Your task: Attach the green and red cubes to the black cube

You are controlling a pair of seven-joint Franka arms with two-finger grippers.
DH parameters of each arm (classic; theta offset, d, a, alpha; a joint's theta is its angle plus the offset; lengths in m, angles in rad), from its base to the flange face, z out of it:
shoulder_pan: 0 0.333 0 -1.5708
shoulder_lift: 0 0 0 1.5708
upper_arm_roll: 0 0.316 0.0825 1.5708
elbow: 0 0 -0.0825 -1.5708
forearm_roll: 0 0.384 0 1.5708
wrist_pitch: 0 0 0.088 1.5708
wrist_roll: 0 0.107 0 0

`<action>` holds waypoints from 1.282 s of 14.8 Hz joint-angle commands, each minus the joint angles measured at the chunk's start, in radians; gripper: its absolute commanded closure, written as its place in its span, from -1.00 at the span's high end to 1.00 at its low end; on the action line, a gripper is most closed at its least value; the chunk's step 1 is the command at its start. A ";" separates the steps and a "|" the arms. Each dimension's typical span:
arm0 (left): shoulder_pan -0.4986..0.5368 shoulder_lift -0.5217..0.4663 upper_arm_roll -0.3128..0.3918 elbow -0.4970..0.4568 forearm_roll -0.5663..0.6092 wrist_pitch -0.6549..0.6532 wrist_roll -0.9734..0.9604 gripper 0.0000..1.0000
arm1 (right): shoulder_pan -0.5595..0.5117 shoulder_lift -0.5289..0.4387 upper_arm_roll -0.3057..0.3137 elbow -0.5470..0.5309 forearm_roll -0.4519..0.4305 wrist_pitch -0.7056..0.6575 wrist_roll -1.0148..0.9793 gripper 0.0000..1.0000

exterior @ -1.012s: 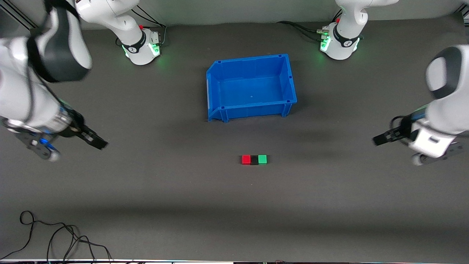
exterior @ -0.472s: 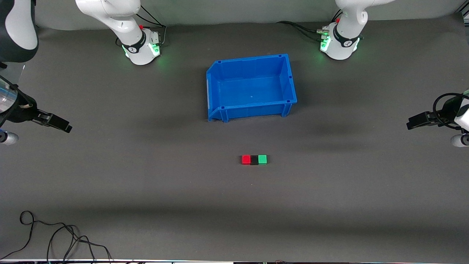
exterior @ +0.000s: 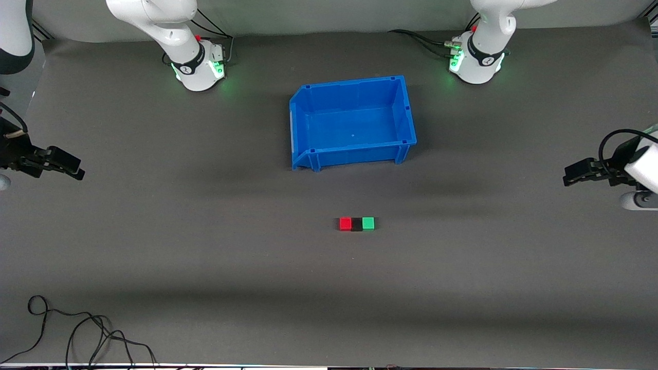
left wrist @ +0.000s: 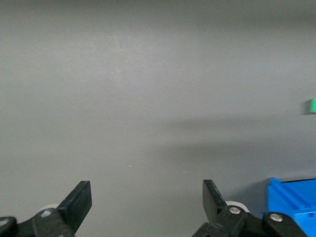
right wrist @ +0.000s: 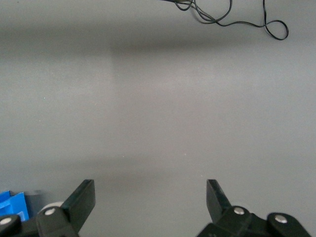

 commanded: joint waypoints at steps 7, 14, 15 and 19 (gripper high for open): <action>-0.012 -0.206 0.018 -0.255 -0.039 0.115 0.111 1.00 | 0.057 -0.027 -0.053 -0.005 -0.002 -0.034 -0.017 1.00; -0.012 -0.209 0.016 -0.258 -0.045 0.107 0.098 1.00 | 0.057 -0.030 -0.058 -0.001 0.067 -0.106 -0.013 1.00; -0.014 -0.206 0.018 -0.258 -0.056 0.107 0.098 1.00 | 0.057 -0.030 -0.058 -0.001 0.072 -0.107 -0.011 1.00; -0.012 -0.205 0.018 -0.255 -0.057 0.106 0.099 1.00 | 0.058 -0.028 -0.055 0.002 0.072 -0.107 -0.008 1.00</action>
